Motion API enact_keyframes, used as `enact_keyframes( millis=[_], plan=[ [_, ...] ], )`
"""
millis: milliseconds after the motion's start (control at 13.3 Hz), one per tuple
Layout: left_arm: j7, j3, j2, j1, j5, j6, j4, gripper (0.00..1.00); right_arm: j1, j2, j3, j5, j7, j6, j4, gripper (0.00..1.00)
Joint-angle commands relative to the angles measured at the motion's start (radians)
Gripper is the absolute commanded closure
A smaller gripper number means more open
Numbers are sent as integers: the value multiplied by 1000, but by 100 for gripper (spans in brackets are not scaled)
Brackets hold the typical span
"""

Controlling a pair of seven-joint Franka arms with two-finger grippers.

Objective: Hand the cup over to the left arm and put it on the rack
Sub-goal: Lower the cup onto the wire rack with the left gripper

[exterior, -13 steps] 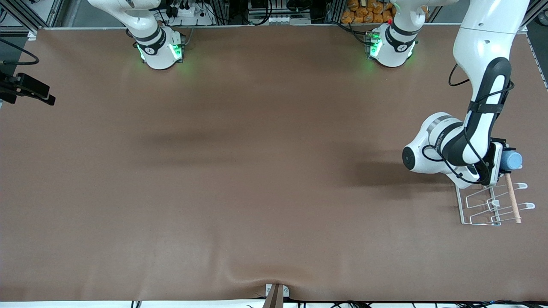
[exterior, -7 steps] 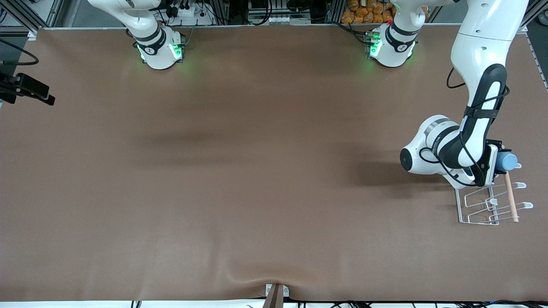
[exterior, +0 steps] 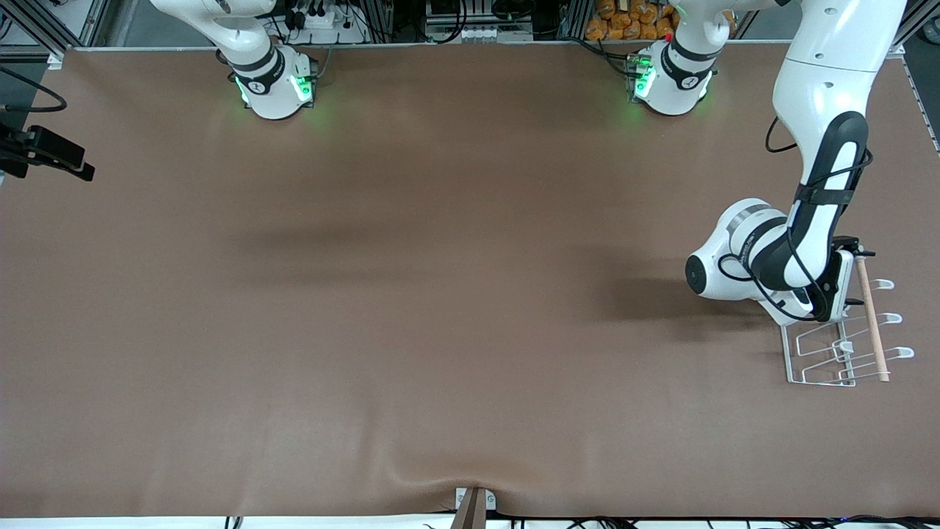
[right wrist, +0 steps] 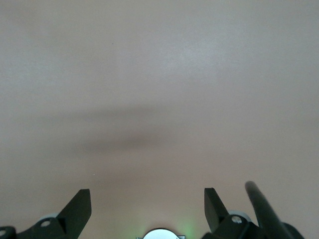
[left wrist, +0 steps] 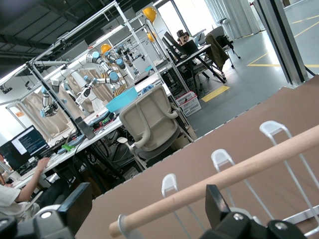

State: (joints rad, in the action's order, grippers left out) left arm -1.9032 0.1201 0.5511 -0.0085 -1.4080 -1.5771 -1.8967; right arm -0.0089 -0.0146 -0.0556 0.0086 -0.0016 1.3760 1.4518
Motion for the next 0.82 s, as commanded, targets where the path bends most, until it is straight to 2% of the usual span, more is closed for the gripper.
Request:
enact_keyframes(
  millis=[0, 300, 525, 750],
  plan=[
    [171, 9, -57, 10, -3, 0, 37, 0, -2, 10, 5, -15, -9, 1, 9, 0],
    [468, 18, -80, -1, 165, 2, 189, 0, -2, 10, 5, -15, -9, 1, 10, 0],
    [613, 36, -83, 1, 268, 2, 283, 0, 0, 8, 5, -15, -8, 1, 10, 0],
    [670, 49, -83, 8, 297, -4, 306, 0, 0, 8, 7, -15, -9, 1, 12, 0]
  ],
)
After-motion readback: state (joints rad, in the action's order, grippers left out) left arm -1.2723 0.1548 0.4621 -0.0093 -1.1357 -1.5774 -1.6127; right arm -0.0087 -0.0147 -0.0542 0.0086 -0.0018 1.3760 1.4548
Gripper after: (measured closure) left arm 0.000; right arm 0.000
